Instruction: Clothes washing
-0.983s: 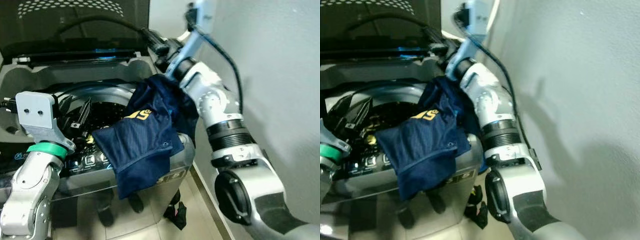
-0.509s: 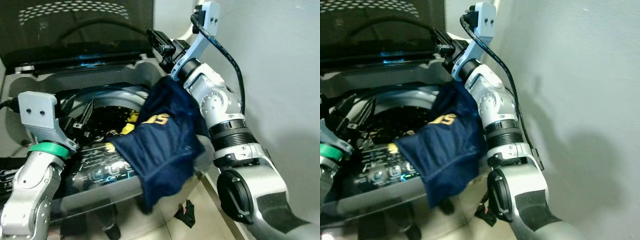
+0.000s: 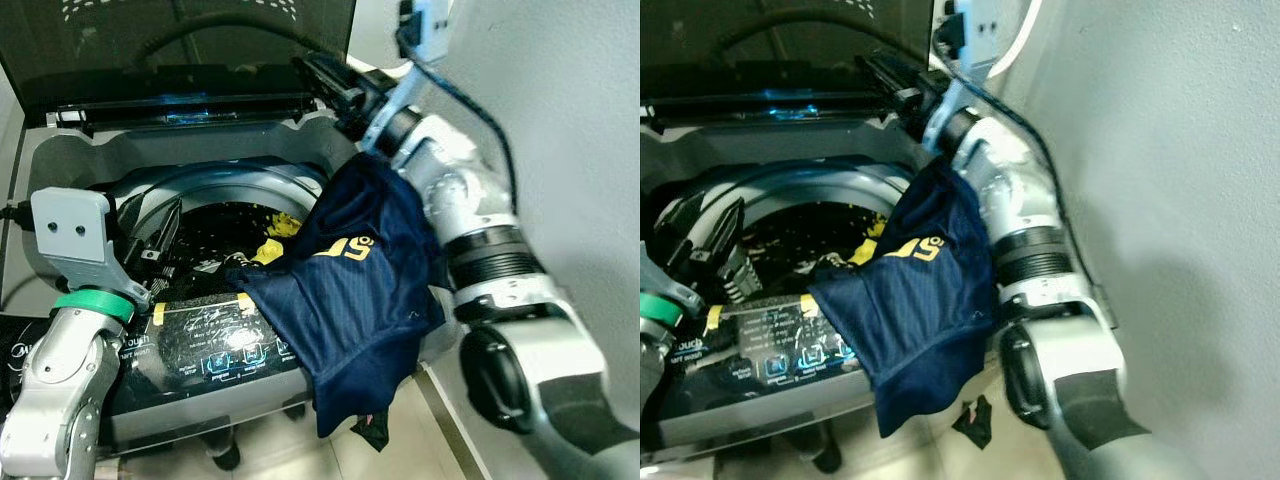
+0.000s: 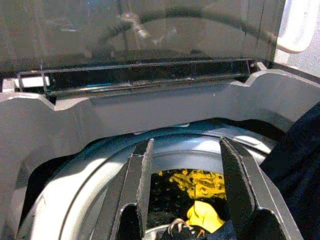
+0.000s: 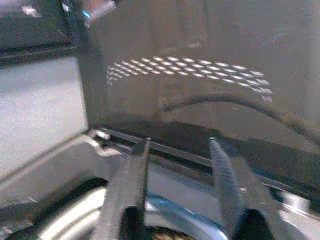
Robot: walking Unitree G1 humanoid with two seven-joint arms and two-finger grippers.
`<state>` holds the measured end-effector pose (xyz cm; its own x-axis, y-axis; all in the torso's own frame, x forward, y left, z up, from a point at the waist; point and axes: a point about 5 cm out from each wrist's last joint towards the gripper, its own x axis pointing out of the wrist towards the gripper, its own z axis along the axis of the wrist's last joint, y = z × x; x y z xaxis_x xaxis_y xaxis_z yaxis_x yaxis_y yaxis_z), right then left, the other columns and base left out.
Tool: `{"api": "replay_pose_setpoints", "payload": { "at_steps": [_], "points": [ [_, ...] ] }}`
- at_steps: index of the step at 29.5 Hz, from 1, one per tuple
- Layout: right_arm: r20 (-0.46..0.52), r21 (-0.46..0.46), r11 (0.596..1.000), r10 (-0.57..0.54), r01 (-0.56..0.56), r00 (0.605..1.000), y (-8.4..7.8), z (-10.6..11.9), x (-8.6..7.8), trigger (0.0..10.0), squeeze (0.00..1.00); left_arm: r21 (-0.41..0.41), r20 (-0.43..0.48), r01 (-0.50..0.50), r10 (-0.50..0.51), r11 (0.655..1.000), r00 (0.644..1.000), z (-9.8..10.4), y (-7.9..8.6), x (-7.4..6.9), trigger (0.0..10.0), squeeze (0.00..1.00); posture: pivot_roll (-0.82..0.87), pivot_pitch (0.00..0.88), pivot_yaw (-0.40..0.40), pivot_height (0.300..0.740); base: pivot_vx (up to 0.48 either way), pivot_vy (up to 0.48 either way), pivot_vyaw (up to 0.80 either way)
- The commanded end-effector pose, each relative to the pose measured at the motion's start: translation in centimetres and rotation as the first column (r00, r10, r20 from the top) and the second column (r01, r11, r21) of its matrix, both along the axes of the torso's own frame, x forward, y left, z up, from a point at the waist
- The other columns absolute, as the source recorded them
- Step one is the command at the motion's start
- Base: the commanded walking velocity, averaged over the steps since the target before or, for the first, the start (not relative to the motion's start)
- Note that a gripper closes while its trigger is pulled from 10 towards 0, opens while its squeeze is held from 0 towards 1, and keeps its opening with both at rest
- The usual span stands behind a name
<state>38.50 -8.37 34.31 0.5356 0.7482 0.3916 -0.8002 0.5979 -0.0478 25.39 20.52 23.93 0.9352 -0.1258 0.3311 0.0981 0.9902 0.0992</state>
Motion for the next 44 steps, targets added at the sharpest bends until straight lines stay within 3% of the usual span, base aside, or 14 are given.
{"api": "replay_pose_setpoints", "payload": {
  "at_steps": [1, 2, 5, 8, 11, 13, 15, 20, 24, 28, 32, 37, 40, 44],
  "points": [
    [-0.013, -0.069, 0.998, -0.016, 0.015, 1.0, -1.2, -1.1, -0.1, 10.0, 1.0, 0.009, -0.022, 0.002, -0.002, 1.0, 1.0, -0.5, 0.1, -0.4, 10.0, 0.0, 0.2, 0.04, -0.057, 0.74, 0.0, 0.0, 0.0],
    [-0.013, -0.069, 0.998, -0.016, 0.015, 1.0, -1.2, -1.1, -0.1, 10.0, 1.0, 0.009, -0.022, 0.002, -0.002, 1.0, 1.0, -0.5, 0.1, -0.4, 10.0, 0.0, 0.2, 0.04, -0.057, 0.74, 0.0, 0.0, 0.0],
    [-0.034, -0.231, 0.969, 0.079, -0.084, 0.996, -5.2, -3.4, -2.1, 10.0, 1.0, 0.017, -0.036, 0.029, -0.028, 0.999, 0.999, -0.7, -0.1, -0.4, 10.0, 0.0, 0.19, 0.039, -0.038, 0.74, 0.0, 0.0, 0.0],
    [-0.047, -0.254, 0.957, 0.131, -0.139, 0.99, -5.8, -3.8, -2.8, 10.0, 1.0, 0.019, -0.038, 0.037, -0.036, 0.999, 0.999, -0.8, -0.2, -0.3, 10.0, 0.0, 0.19, 0.039, -0.038, 0.74, 0.0, 0.0, 0.0],
    [-0.095, -0.372, 0.899, 0.21, -0.23, 0.973, -7.4, -5.2, -4.3, 10.0, 1.0, 0.02, -0.043, 0.047, -0.046, 0.999, 0.998, -0.8, -0.2, -0.3, 10.0, 0.0, 0.19, 0.045, -0.033, 0.74, 0.0, 0.0, 0.0],
    [-0.12, -0.432, 0.874, 0.188, -0.222, 0.975, -8.6, -6.1, -4.5, 10.0, 1.0, 0.024, -0.049, 0.054, -0.053, 0.998, 0.997, -0.9, -0.2, -0.4, 10.0, 0.0, 0.19, 0.045, -0.033, 0.74, 0.0, 0.0, 0.0],
    [-0.077, -0.487, 0.869, 0.06, -0.09, 0.995, -10.6, -6.7, -4.0, 10.0, 1.0, 0.027, -0.058, 0.066, -0.064, 0.997, 0.996, -0.9, -0.1, -0.6, 10.0, 0.0, 0.19, 0.051, -0.033, 0.74, 0.0, 0.0, 0.0],
    [-0.053, -0.5, 0.866, 0.0, -0.027, 0.999, -11.4, -6.8, -3.9, 10.0, 1.0, 0.026, -0.069, 0.084, -0.082, 0.996, 0.994, -1.0, -0.2, -0.6, 10.0, 0.0, 0.19, 0.055, -0.029, 0.74, 0.0, 0.0, 0.0],
    [-0.14, -0.582, 0.809, 0.002, -0.084, 0.99, -11.8, -8.8, -4.8, 10.0, 1.0, 0.024, -0.092, 0.121, -0.118, 0.992, 0.989, -1.2, -0.6, -0.7, 10.0, 0.0, 0.19, 0.06, -0.022, 0.74, 0.0, 0.0, 0.0],
    [-0.186, -0.638, 0.762, -0.013, -0.111, 0.982, -11.6, -10.4, -5.1, 10.0, 1.0, 0.025, -0.104, 0.14, -0.137, 0.99, 0.985, -1.3, -0.8, -0.7, 10.0, 0.0, 0.19, 0.063, -0.02, 0.74, 0.0, 0.0, 0.0],
    [-0.211, -0.651, 0.748, -0.012, -0.132, 0.977, -11.2, -11.3, -5.2, 10.0, 1.0, 0.026, -0.108, 0.147, -0.143, 0.989, 0.984, -1.4, -0.8, -0.7, 10.0, 0.0, 0.19, 0.065, -0.02, 0.74, 0.0, 0.0, 0.0],
    [-0.267, -0.608, 0.763, 0.067, -0.222, 0.961, -8.6, -13.1, -5.3, 10.0, 1.0, 0.029, -0.114, 0.149, -0.145, 0.988, 0.983, -1.4, -0.7, -0.8, 10.0, 0.0, 0.19, 0.071, -0.026, 0.74, 0.0, 0.0, 0.0],
    [-0.237, -0.512, 0.811, 0.184, -0.284, 0.954, -4.8, -12.2, -5.1, 10.0, 1.0, 0.029, -0.111, 0.142, -0.138, 0.99, 0.984, -1.4, -0.5, -0.9, 10.0, 0.0, 0.2, 0.07, -0.035, 0.74, 0.0, 0.0, 0.0],
    [-0.194, -0.414, 0.852, 0.262, -0.321, 0.945, -1.8, -10.7, -4.8, 10.0, 1.0, 0.029, -0.109, 0.134, -0.13, 0.991, 0.985, -1.4, -0.4, -0.9, 10.0, 0.0, 0.2, 0.07, -0.035, 0.74, 0.0, 0.0, 0.0]
  ]
}}
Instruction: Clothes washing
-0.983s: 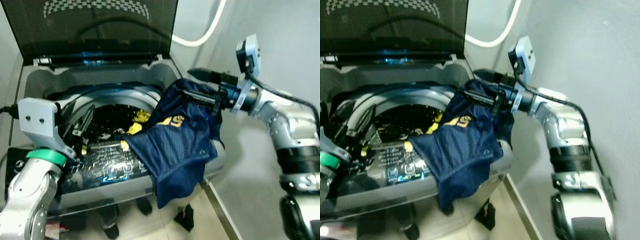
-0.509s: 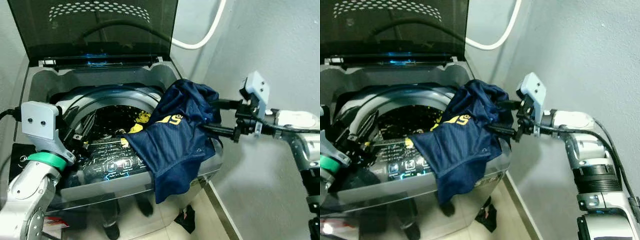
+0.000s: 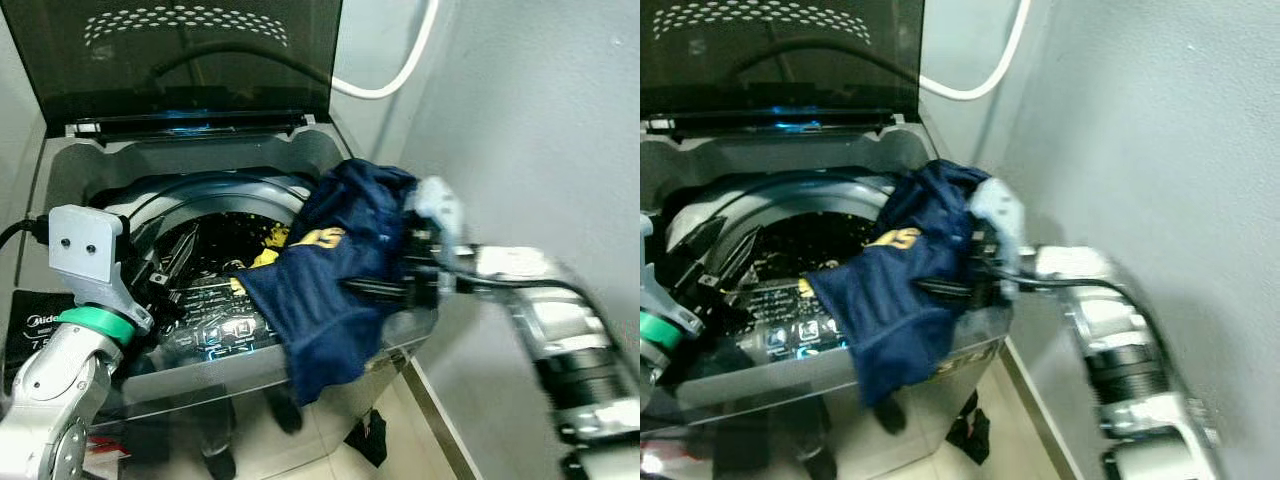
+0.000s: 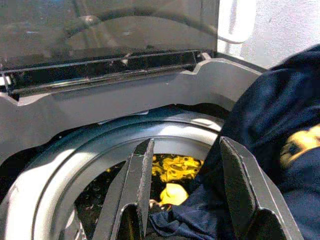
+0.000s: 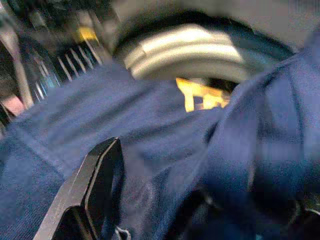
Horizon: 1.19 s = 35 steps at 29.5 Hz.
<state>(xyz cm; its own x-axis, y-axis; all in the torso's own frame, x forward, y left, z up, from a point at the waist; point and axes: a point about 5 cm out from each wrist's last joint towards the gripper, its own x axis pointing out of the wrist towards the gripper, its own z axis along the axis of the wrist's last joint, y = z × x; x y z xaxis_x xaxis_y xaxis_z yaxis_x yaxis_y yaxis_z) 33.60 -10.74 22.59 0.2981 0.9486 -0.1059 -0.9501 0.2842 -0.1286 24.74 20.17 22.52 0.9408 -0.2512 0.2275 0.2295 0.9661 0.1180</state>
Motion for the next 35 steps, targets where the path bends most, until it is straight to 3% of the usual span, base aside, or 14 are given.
{"api": "replay_pose_setpoints", "payload": {
  "at_steps": [1, 6, 8, 10, 11, 13, 14, 15, 16, 17, 18, 27, 31, 35],
  "points": [
    [0.018, 0.037, 0.999, 0.012, -0.012, 1.0, 0.5, 1.0, 0.1, 10.0, 1.0, 0.0, -0.005, 0.01, -0.01, 1.0, 1.0, 0.0, -0.1, -0.3, 10.0, 0.0, 0.2, 0.07, -0.035, 0.74, 0.0, 0.0, 0.0],
    [0.031, 0.109, 0.993, 0.033, -0.036, 0.999, 2.4, 2.3, 0.3, 10.0, 1.0, -0.001, -0.004, 0.007, -0.007, 1.0, 1.0, 0.0, 0.0, -0.3, 10.0, 0.0, 0.2, 0.07, -0.04, 0.74, 0.0, 0.0, 0.0],
    [0.065, 0.204, 0.979, -0.002, -0.012, 0.998, 4.9, 4.3, 1.3, 10.0, 1.0, 0.0, -0.004, 0.006, -0.006, 1.0, 1.0, 0.0, 0.0, -0.3, 10.0, 0.0, 0.2, 0.072, -0.043, 0.74, 0.0, 0.0, 0.0],
    [0.082, 0.317, 0.946, -0.104, 0.073, 0.991, 7.0, 6.8, 2.5, 10.0, 1.0, -0.001, -0.003, 0.004, -0.004, 1.0, 1.0, 0.0, 0.0, -0.3, 10.0, 0.0, 0.2, 0.072, -0.043, 0.74, 0.0, 0.0, 0.0],
    [0.063, 0.476, 0.859, -0.249, 0.19, 0.966, 8.2, 9.9, 3.7, 10.0, 1.0, -0.001, -0.001, 0.002, -0.002, 1.0, 1.0, 0.0, -0.1, -0.3, 10.0, 0.0, 0.2, 0.073, -0.045, 0.74, 0.0, 0.0, 0.0],
    [0.063, 0.476, 0.859, -0.249, 0.19, 0.966, 8.2, 9.9, 3.7, 10.0, 1.0, -0.001, -0.001, 0.002, -0.002, 1.0, 1.0, 0.0, -0.1, -0.3, 10.0, 0.0, 0.2, 0.073, -0.045, 0.74, 0.0, 0.0, 0.0],
    [-0.084, 0.738, 0.593, -0.393, 0.322, 0.916, 7.4, 15.2, 4.8, 10.0, 0.84, -0.002, 0.006, -0.003, 0.003, 1.0, 1.0, 0.1, -0.1, -0.2, 10.0, 0.0, 0.21, 0.072, -0.047, 0.74, 0.0, 0.0, 0.0],
    [-0.117, 0.786, 0.522, -0.401, 0.331, 0.909, 6.6, 16.6, 4.9, 10.0, 0.75, -0.002, 0.009, -0.006, 0.006, 1.0, 1.0, 0.2, -0.1, -0.2, 10.0, 0.0, 0.21, 0.072, -0.047, 0.74, 0.0, 0.0, 0.0],
    [-0.121, 0.803, 0.498, -0.401, 0.327, 0.908, 5.9, 17.2, 4.9, 10.0, 0.39, -0.001, 0.01, -0.008, 0.008, 1.0, 1.0, 0.2, -0.1, -0.2, 10.0, 0.0, 0.21, 0.072, -0.047, 0.74, 0.0, 0.0, 0.0],
    [-0.121, 0.803, 0.498, -0.401, 0.327, 0.908, 5.9, 17.2, 4.9, 10.0, 0.39, -0.001, 0.01, -0.008, 0.008, 1.0, 1.0, 0.2, -0.1, -0.2, 10.0, 0.0, 0.21, 0.072, -0.047, 0.74, 0.0, 0.0, 0.0],
    [-0.117, 0.802, 0.499, -0.406, 0.327, 0.906, 5.5, 17.4, 4.9, 10.0, 0.0, -0.001, 0.01, -0.009, 0.009, 1.0, 1.0, 0.2, 0.0, -0.2, 10.0, 0.0, 0.2, 0.066, -0.046, 0.74, 0.0, 0.0, 0.0],
    [-0.099, 0.7, 0.556, -0.546, 0.448, 0.832, 0.6, 13.5, 6.3, 10.0, 0.0, 0.003, 0.02, 0.008, -0.008, 1.0, 1.0, 0.5, -0.3, 0.4, 10.0, 0.0, 0.19, 0.049, -0.022, 0.74, 0.0, 0.0, 0.0],
    [-0.106, 0.675, 0.527, -0.624, 0.517, 0.775, -2.6, 11.3, 6.2, 10.0, 0.0, 0.01, 0.02, 0.024, -0.024, 1.0, 1.0, 0.6, -0.5, 0.9, 10.0, 0.0, 0.18, 0.033, 0.003, 0.74, 0.0, 0.0, 0.0],
    [-0.127, 0.678, 0.501, -0.641, 0.538, 0.757, -3.2, 10.6, 6.0, 10.0, 0.0, 0.009, 0.02, 0.024, -0.024, 1.0, 1.0, 0.6, -0.6, 1.1, 10.0, 0.0, 0.17, 0.026, 0.007, 0.74, 0.0, 0.0, 0.0]
  ]
}}
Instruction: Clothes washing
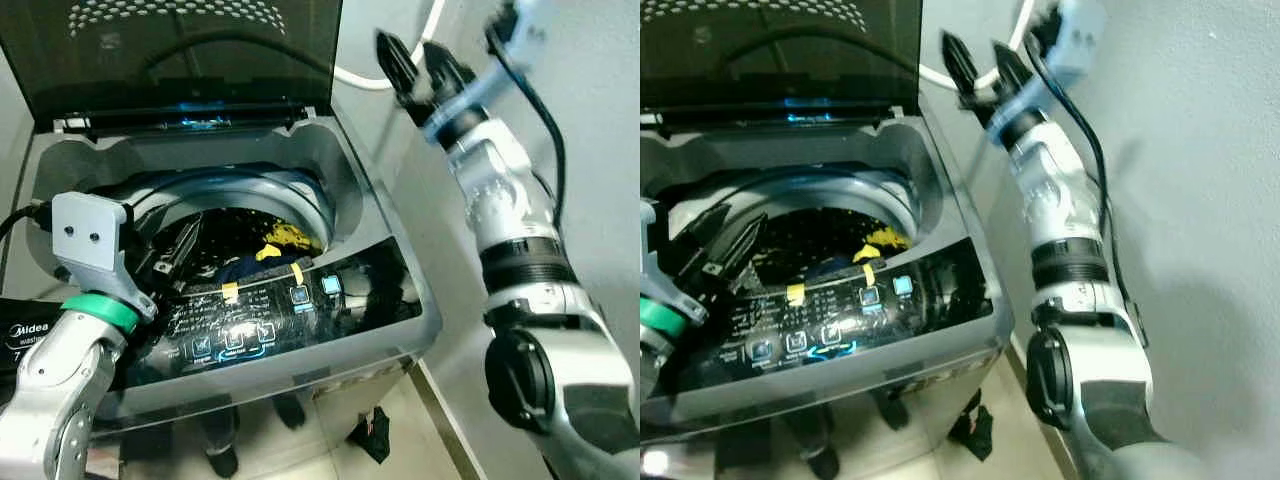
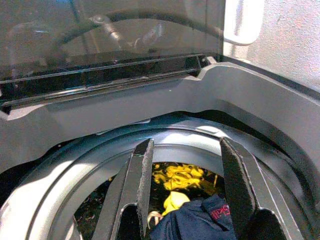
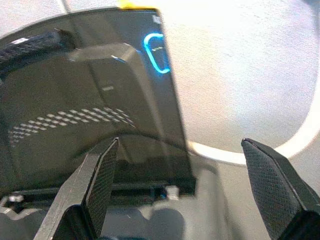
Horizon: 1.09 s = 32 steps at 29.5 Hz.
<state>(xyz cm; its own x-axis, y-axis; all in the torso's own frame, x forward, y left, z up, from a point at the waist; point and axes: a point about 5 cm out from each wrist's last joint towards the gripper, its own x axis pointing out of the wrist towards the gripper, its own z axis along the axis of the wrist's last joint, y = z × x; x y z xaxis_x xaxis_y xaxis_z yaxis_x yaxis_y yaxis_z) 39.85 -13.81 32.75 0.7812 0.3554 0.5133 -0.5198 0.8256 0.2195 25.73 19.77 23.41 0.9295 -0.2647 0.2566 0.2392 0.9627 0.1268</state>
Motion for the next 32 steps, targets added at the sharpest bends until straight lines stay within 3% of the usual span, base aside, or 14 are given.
{"api": "replay_pose_setpoints", "payload": {
  "at_steps": [1, 4, 5, 6, 7, 9, 15, 17, 27, 32],
  "points": [
    [-0.015, 0.018, 0.999, -0.051, 0.051, 0.999, -0.5, -0.6, -0.4, 10.0, 0.0, 0.006, -0.009, 0.0, 0.001, 1.0, 1.0, -0.2, -0.3, 0.5, 10.0, 0.0, 0.17, 0.026, 0.007, 0.74, 0.0, 0.0, 0.0],
    [-0.063, 0.007, 0.996, -0.086, 0.086, 0.994, -0.5, -2.1, -0.6, 10.0, 0.0, 0.027, -0.01, -0.035, 0.035, 0.999, 0.999, -0.2, -0.3, 1.1, 10.0, 0.0, 0.17, 0.019, 0.01, 0.74, 0.0, 0.0, 0.0],
    [-0.115, -0.059, 0.992, -0.121, 0.115, 0.986, -0.1, -4.1, -0.8, 10.0, 0.0, 0.038, -0.019, -0.09, 0.09, 0.995, 0.996, -0.1, -0.2, 1.9, 10.0, 0.0, 0.16, 0.015, 0.016, 0.74, 0.0, 0.0, 0.0],
    [-0.115, -0.059, 0.992, -0.121, 0.115, 0.986, -0.1, -4.1, -0.8, 10.0, 0.0, 0.038, -0.019, -0.09, 0.09, 0.995, 0.996, -0.1, -0.2, 1.9, 10.0, 0.0, 0.16, 0.015, 0.016, 0.74, 0.0, 0.0, 0.0],
    [-0.139, -0.136, 0.981, -0.16, 0.141, 0.977, 0.4, -5.9, -1.2, 10.0, 0.0, 0.006, -0.013, -0.125, 0.125, 0.992, 0.992, 0.2, -0.3, 2.6, 10.0, 0.0, 0.15, 0.015, 0.018, 0.74, 0.0, 0.0, 0.0],
    [-0.145, -0.219, 0.958, -0.22, 0.185, 0.965, 0.9, -7.2, -1.5, 10.0, 0.0, -0.031, -0.009, -0.175, 0.175, 0.984, 0.985, 0.5, -0.5, 3.5, 10.0, 0.0, 0.15, 0.014, 0.018, 0.74, 0.0, 0.0, 0.0],
    [-0.112, -0.144, 0.975, -0.185, 0.169, 0.976, 1.0, -6.6, -2.2, 10.0, 0.0, -0.047, -0.022, -0.166, 0.165, 0.985, 0.986, 0.2, -1.4, 3.9, 10.0, 0.0, 0.14, 0.014, 0.019, 0.74, 0.0, 0.0, 0.0],
    [-0.095, -0.097, 0.987, -0.134, 0.125, 0.986, 2.0, -7.3, -3.4, 10.0, 0.0, -0.072, -0.037, -0.162, 0.16, 0.984, 0.986, -0.3, -1.9, 3.9, 10.0, 0.0, 0.14, 0.013, 0.009, 0.74, 0.0, 0.0, 0.0],
    [-0.109, -0.122, 0.986, -0.126, 0.112, 0.986, 3.2, -8.2, -4.1, 10.0, 0.0, -0.086, -0.046, -0.196, 0.193, 0.977, 0.98, -0.6, -1.6, 3.8, 10.0, 0.0, 0.14, 0.013, 0.009, 0.74, 0.0, 0.0, 0.0],
    [-0.077, -0.149, 0.984, -0.105, 0.093, 0.991, 3.9, -8.1, -4.5, 10.0, 0.0, -0.092, -0.053, -0.201, 0.197, 0.975, 0.979, -0.8, -1.8, 3.8, 10.0, 0.0, 0.15, 0.022, 0.008, 0.74, 0.0, 0.0, 0.8]
  ]
}}
